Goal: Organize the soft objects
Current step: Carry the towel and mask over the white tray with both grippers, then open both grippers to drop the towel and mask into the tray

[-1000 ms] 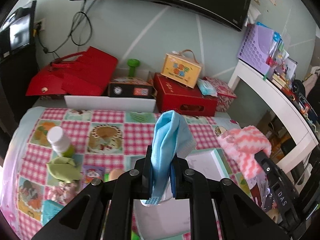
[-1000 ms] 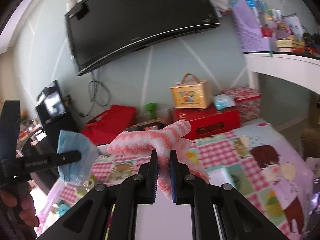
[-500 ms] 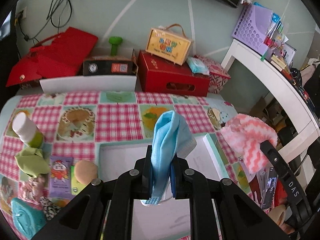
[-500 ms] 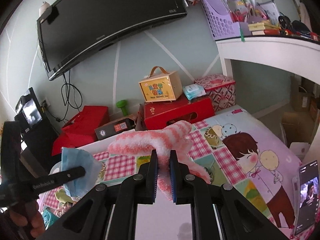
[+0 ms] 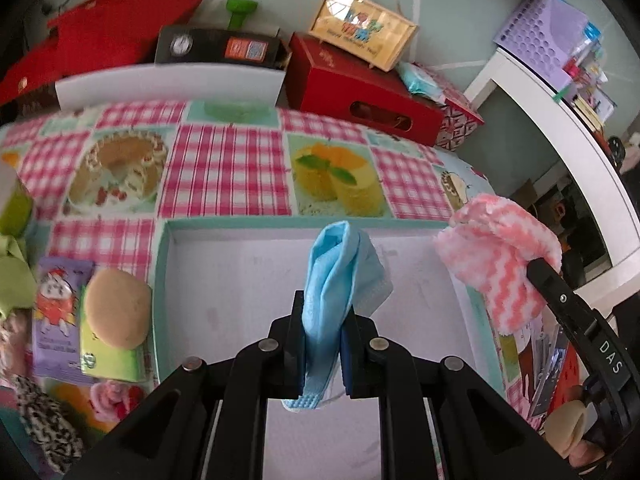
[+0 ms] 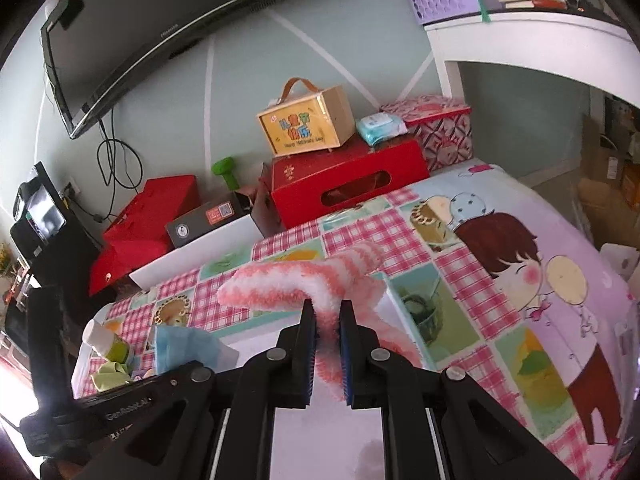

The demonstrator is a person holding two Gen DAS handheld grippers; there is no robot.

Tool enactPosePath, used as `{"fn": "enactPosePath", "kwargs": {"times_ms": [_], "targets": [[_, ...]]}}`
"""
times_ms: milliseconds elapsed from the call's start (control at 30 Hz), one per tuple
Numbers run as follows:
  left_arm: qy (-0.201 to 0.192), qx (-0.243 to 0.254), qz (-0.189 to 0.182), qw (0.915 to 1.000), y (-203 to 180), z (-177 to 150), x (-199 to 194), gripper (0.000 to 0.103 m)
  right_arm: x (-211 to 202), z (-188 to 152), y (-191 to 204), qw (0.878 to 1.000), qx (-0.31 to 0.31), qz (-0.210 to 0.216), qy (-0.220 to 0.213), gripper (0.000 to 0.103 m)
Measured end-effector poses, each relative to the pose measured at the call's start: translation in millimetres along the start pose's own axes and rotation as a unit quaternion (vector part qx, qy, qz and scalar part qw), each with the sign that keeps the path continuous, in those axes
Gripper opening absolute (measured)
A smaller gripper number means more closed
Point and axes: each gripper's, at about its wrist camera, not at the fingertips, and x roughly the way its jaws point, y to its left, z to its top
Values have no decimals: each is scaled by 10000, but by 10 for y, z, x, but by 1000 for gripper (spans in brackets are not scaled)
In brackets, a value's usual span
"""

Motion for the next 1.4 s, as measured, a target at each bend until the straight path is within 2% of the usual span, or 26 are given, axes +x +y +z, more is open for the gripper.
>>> {"fn": "enactPosePath", "kwargs": {"times_ms": [133,433,700,833,867,1033,1167,1333,1400], "targets": [[123,-154,50,9998,124,-21,133,14,113,-37,7,9999,6,-55,139,11],[279,-325,384,9983,288,-77,221,16,526,-243,149,9948,-347,-274,914,11],[497,-328,810,9949,376,-129,210,32,630,-368,358,9863,-910,-365,1329,15],[538,-245,1033,9929,377,-145,149,35,650,-421,454,9798,-1199,-508,1520,15],[541,-247,1056,9926,379,-145,143,38,656,-435,464,9789,-1219,-519,1556,16],[492,-199,1220,9911,335,-151,73,44,671,-459,484,9769,-1279,-562,1614,27],[402,-124,1250,9913,283,-160,-27,49,602,-418,503,9786,-1266,-580,1513,47],[252,-118,1254,9917,281,-120,-171,53,468,-337,525,9832,-1186,-512,1292,57],[196,-99,1298,9913,282,-107,-215,55,429,-319,531,9843,-1160,-503,1230,68]]}}
